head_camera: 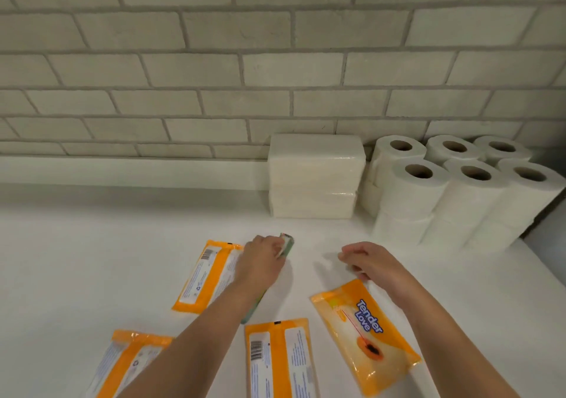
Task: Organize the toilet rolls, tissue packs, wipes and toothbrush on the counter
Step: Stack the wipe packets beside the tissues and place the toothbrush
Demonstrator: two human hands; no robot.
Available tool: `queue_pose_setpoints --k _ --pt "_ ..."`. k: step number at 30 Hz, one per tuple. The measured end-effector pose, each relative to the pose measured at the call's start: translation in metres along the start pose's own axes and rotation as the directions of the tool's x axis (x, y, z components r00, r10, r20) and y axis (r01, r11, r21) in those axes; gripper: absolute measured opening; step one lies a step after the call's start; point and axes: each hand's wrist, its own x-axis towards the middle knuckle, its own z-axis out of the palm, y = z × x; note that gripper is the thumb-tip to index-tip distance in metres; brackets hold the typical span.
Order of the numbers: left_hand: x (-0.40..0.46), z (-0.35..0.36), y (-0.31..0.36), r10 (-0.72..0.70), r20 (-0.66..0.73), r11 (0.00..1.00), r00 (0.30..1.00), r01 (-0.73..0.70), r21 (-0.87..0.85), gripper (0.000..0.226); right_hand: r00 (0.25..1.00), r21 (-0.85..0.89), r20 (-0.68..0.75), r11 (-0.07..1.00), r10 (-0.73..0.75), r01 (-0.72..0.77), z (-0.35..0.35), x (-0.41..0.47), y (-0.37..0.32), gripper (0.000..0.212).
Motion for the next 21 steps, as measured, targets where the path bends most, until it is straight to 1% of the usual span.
queue_pose_setpoints --k 1,2,3,4,6,7,8,11,13,15,16,17,18,21 --pt "-0.01 0.002 -0.004 0.031 -0.024 0.993 0.999 -0.028 0.112 0.035 0.999 -0.061 0.037 0.998 0.017 -0.014 -0.003 -0.006 0.004 0.034" --pt "-0.019 0.002 -0.007 0.051 -0.052 0.982 0.997 -0.04 0.183 0.037 0.998 -0.134 0.059 0.991 0.034 -0.025 -0.005 -0.011 0.007 0.036" --pt "-0.026 0.004 -0.011 0.055 -0.073 0.975 0.996 -0.037 0.22 0.037 0.996 -0.219 0.07 0.975 0.051 -0.034 -0.007 -0.014 0.011 0.041" --pt "-0.032 0.006 -0.014 0.047 -0.092 0.973 0.995 -0.025 0.231 0.038 0.994 -0.314 0.076 0.948 0.075 -0.048 -0.009 -0.018 0.014 0.051" --pt "-0.041 0.008 -0.019 0.025 -0.113 0.976 0.993 0.001 0.219 0.041 0.988 -0.492 0.081 0.867 0.131 -0.074 -0.01 -0.028 0.019 0.082" --pt "-0.045 0.009 -0.021 0.015 -0.118 0.977 0.993 0.01 0.211 0.041 0.986 -0.549 0.078 0.832 0.145 -0.079 -0.009 -0.031 0.022 0.096" --pt "-0.048 0.009 -0.022 0.01 -0.121 0.978 0.993 0.015 0.207 0.04 0.987 -0.584 0.074 0.808 0.144 -0.074 -0.008 -0.035 0.025 0.103" --pt "-0.058 0.01 -0.022 0.014 -0.144 0.967 0.99 0.023 0.253 0.037 0.995 -0.601 0.032 0.797 0.098 -0.059 -0.002 -0.044 0.034 0.104" --pt "-0.063 0.012 -0.024 0.005 -0.16 0.966 0.987 0.037 0.255 0.037 0.995 -0.567 0.01 0.82 0.099 -0.076 0.0 -0.045 0.038 0.106" --pt "-0.07 0.013 -0.027 -0.007 -0.187 0.968 0.982 0.054 0.244 0.037 0.992 -0.503 0.024 0.859 0.121 -0.092 -0.001 -0.045 0.041 0.109" --pt "-0.073 0.013 -0.027 -0.014 -0.202 0.969 0.979 0.063 0.24 0.037 0.99 -0.468 0.046 0.879 0.132 -0.095 -0.001 -0.045 0.041 0.108" --pt "-0.077 0.013 -0.03 -0.022 -0.221 0.97 0.975 0.074 0.231 0.037 0.989 -0.448 0.073 0.89 0.127 -0.081 0.0 -0.047 0.041 0.102" --pt "-0.079 0.013 -0.03 -0.026 -0.227 0.973 0.973 0.077 0.22 0.037 0.99 -0.433 0.086 0.899 0.111 -0.063 0.0 -0.046 0.041 0.091" --pt "-0.084 0.011 -0.031 -0.067 -0.23 0.975 0.971 0.113 0.194 0.038 0.995 -0.345 0.098 0.938 0.007 0.028 0.006 -0.046 0.034 0.037"
